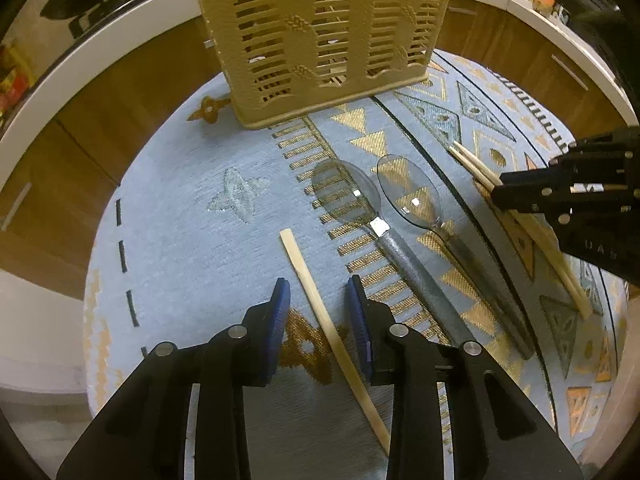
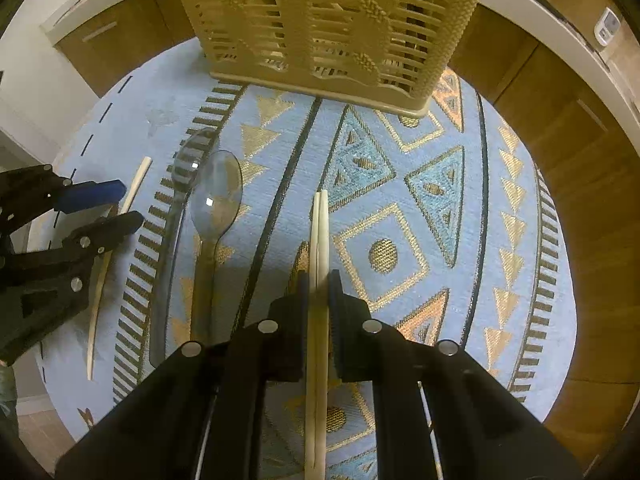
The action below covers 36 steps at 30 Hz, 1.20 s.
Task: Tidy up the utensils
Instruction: 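Lift the chopsticks in both grippers up over the tan caddy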
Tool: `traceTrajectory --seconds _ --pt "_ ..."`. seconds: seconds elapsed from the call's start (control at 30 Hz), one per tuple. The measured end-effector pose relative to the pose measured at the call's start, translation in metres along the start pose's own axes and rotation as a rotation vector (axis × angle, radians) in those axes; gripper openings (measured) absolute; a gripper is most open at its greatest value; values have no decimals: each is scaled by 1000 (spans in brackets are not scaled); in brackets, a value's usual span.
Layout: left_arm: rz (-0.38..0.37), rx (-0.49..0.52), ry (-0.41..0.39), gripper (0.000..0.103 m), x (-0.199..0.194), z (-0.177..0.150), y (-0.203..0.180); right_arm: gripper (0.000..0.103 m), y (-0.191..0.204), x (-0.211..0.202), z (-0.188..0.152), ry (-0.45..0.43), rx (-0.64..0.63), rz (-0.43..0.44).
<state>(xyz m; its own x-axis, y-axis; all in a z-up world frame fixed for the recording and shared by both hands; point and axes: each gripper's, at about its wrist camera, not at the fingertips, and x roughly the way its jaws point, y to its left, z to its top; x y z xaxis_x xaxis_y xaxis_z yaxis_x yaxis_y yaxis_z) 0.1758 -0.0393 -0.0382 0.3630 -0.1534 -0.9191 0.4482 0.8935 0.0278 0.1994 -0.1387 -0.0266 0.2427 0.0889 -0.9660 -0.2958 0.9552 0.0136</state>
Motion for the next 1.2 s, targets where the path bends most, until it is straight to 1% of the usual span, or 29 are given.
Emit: traceTrajectory --seconds 0.1,0.17,0.23,0.3,0.37,0.43,0.53,0.57,0.63,0.77,0.93,1.07,1.13,1.2 --pt "23 0 -8 16 1 -1 -5 8 -3 -8 -11 -31 -5 14" --pt "35 7 -13 15 1 -2 -9 8 -5 -14 -17 -52 -9 16" --pt "32 1 -16 8 1 -1 -10 8 -8 -23 -20 -81 -14 24" --pt "38 -18 -23 5 1 -2 -11 8 -11 -31 -24 -111 -13 37" --pt "15 -35 -39 3 -1 -3 -13 8 -15 -39 -27 -140 -14 49" --pt "-50 -65 -75 3 -4 -5 -11 8 -18 -50 -30 -172 -14 61" --pt "-117 -136 -164 3 -20 -10 -6 8 -27 -64 -38 -226 -8 87" --pt "-150 -165 -201 3 -27 -11 -4 8 -32 -71 -41 -242 -7 95" --pt "-173 -192 -263 3 -40 -13 -3 7 -37 -80 -44 -285 -3 109" --pt "-174 -198 -405 3 -71 -14 -9 7 -40 -95 -48 -373 -6 138" --pt "-139 -192 -585 3 -112 -6 -15 4 -41 -123 -55 -527 -18 210" --pt "-129 -197 -718 3 -148 3 -18 3 -45 -146 -50 -641 -9 270" --pt "-121 -192 -775 3 -164 10 -20 3 -46 -156 -44 -689 -7 285" --pt "-119 -185 -814 3 -175 16 -21 3 -46 -166 -35 -711 -11 290"
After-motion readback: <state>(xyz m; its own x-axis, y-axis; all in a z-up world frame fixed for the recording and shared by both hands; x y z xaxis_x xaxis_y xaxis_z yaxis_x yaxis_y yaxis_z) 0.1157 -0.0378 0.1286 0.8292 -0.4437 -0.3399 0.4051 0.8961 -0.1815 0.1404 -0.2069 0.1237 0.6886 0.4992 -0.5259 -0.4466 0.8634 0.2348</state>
